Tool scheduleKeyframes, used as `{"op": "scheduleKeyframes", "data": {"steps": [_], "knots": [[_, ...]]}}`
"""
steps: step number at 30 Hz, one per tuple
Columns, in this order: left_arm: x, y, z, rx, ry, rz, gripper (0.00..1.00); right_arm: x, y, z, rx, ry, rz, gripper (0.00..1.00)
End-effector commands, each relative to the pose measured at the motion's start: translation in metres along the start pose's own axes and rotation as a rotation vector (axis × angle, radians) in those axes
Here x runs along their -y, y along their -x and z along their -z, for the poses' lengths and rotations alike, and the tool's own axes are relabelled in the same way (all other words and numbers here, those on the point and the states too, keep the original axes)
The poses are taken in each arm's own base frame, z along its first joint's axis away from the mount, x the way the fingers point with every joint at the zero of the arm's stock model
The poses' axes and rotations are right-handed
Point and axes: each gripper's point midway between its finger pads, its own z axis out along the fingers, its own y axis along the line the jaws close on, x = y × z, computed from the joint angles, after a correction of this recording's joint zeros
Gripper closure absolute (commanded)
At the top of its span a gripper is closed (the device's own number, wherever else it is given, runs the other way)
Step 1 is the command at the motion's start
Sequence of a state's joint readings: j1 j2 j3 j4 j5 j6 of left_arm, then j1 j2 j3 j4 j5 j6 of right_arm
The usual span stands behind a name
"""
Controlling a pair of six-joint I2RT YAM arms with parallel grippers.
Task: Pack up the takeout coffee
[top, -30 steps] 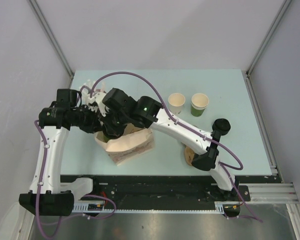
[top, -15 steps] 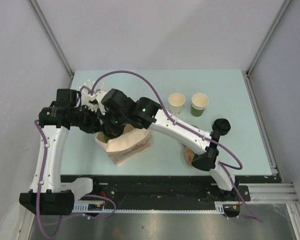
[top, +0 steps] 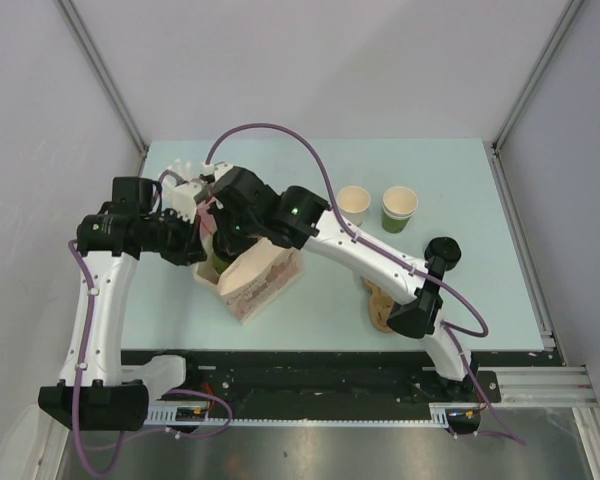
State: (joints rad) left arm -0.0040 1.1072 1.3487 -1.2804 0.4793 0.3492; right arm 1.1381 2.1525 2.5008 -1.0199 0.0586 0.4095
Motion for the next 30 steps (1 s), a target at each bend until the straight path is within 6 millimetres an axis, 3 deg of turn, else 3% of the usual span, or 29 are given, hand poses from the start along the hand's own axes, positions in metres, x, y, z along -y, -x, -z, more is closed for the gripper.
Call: {"op": "scheduleKeyframes", "data": {"steps": [1,4,6,10,14,22,26,30], "knots": [[0.015,0.018,0.01,0.078,-0.058,-0.05,0.99,-0.022,0.032,0.032,0.139,0.049,0.038,1.0],[0.014,0.022,0.01,0.08,-0.061,-0.05,1.0,-0.035,0.012,0.02,0.075,0.091,0.1,1.0],[0.014,0.025,0.012,0.087,-0.059,-0.052,1.0,-0.037,-0.014,0.006,-0.014,0.101,0.138,1.0],[0.016,0.032,0.012,0.098,-0.082,-0.033,1.0,-0.024,-0.062,-0.009,-0.176,0.095,0.212,1.0],[0.008,0.031,0.011,0.092,-0.071,0.005,1.0,-0.012,-0.084,-0.012,-0.242,0.118,0.253,1.0],[0.007,0.039,0.01,0.102,-0.085,0.021,1.0,-0.004,-0.117,-0.024,-0.363,0.106,0.381,1.0],[-0.007,0.048,0.016,0.125,-0.042,0.053,1.0,-0.004,-0.125,-0.015,-0.412,0.128,0.368,1.0],[-0.003,0.05,0.018,0.141,-0.061,0.031,1.0,-0.009,-0.125,-0.007,-0.394,0.146,0.358,1.0]]}}
